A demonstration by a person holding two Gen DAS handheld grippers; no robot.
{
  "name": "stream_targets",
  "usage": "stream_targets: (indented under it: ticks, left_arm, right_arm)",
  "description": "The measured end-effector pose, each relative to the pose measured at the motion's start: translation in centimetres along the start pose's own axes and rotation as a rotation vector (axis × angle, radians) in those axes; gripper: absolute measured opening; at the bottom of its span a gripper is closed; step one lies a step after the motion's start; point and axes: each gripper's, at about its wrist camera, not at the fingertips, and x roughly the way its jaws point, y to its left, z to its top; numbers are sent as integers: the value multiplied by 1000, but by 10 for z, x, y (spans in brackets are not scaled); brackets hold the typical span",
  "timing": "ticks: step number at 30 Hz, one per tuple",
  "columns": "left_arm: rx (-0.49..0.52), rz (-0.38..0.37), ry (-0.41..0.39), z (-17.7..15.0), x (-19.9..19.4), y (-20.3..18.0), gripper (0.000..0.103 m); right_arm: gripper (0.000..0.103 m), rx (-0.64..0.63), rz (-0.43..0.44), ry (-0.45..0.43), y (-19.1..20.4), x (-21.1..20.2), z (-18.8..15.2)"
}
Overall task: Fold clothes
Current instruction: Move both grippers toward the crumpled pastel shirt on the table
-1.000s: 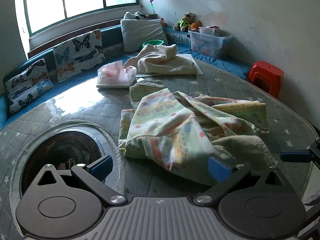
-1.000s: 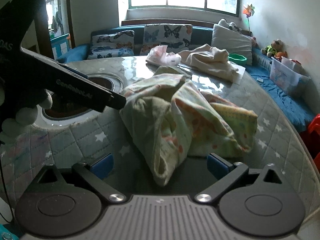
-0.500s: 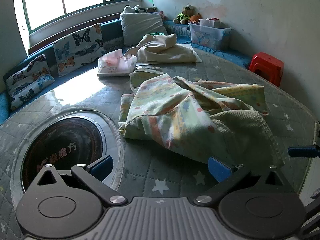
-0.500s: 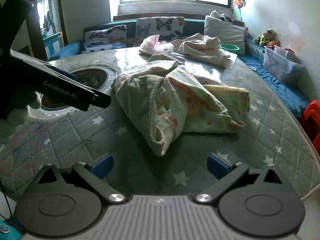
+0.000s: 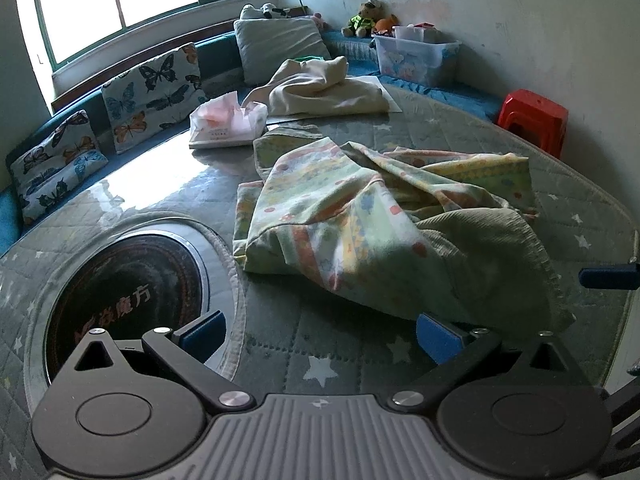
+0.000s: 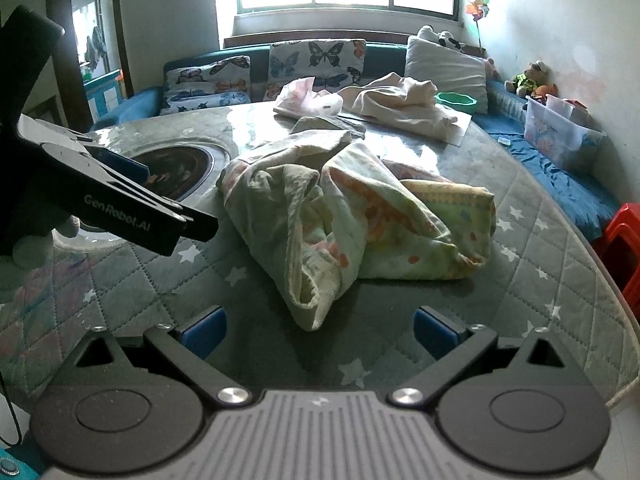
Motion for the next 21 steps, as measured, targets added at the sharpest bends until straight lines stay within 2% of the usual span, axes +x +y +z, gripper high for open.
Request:
stream_targets:
  ticks: [10,21]
  left_arm:
    - [7,9,7,8,5,2,103]
    - [-3,41,-17,31,3,14,103]
  right_arm:
    - [101,-10,6,-11,-1,5,11]
    - [101,-30,-1,0,-2,17,26]
